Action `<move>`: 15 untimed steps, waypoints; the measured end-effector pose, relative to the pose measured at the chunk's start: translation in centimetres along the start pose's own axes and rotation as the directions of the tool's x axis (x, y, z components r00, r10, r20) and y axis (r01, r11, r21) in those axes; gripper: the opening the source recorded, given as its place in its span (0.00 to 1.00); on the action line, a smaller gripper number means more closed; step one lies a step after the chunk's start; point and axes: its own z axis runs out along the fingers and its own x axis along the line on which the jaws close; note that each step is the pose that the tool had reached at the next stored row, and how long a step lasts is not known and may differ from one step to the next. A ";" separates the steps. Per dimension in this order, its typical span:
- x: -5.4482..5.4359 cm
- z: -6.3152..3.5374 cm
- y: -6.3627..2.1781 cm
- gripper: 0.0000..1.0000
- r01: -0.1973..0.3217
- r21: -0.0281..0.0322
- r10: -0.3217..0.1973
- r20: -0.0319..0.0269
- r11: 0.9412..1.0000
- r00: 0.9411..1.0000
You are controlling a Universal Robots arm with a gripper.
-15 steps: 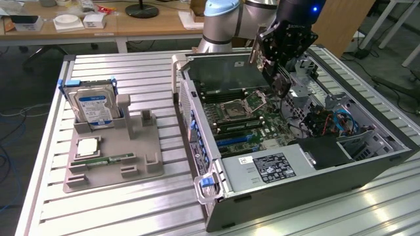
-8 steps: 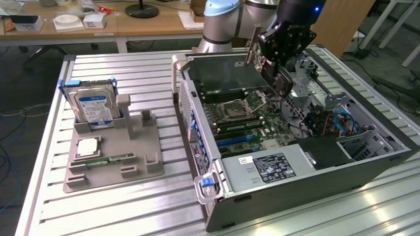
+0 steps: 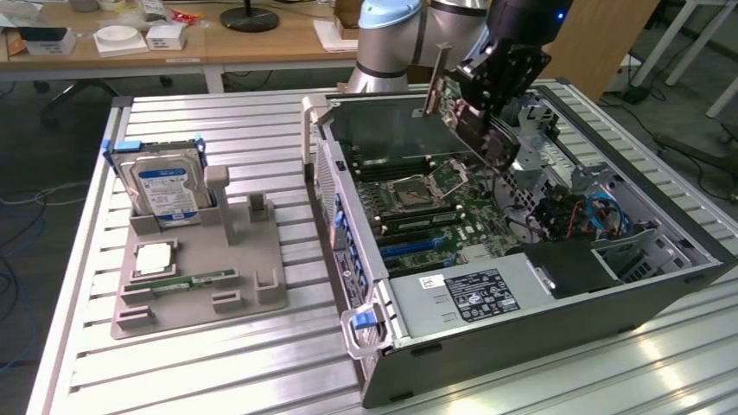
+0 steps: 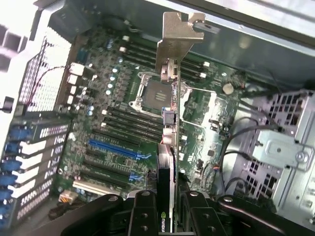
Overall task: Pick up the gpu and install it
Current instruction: 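Insert the gpu into the slot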
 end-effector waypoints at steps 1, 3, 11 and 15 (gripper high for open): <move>0.0 0.00 0.00 0.26 0.020 0.000 -0.020 0.000 1.000 1.000; 0.0 0.01 0.00 0.26 0.056 -0.001 -0.056 -0.001 0.998 0.998; 0.0 0.06 0.00 0.26 0.199 -0.002 -0.199 -0.004 0.980 0.980; 0.0 0.08 0.00 0.26 0.271 -0.003 -0.271 -0.005 0.963 0.963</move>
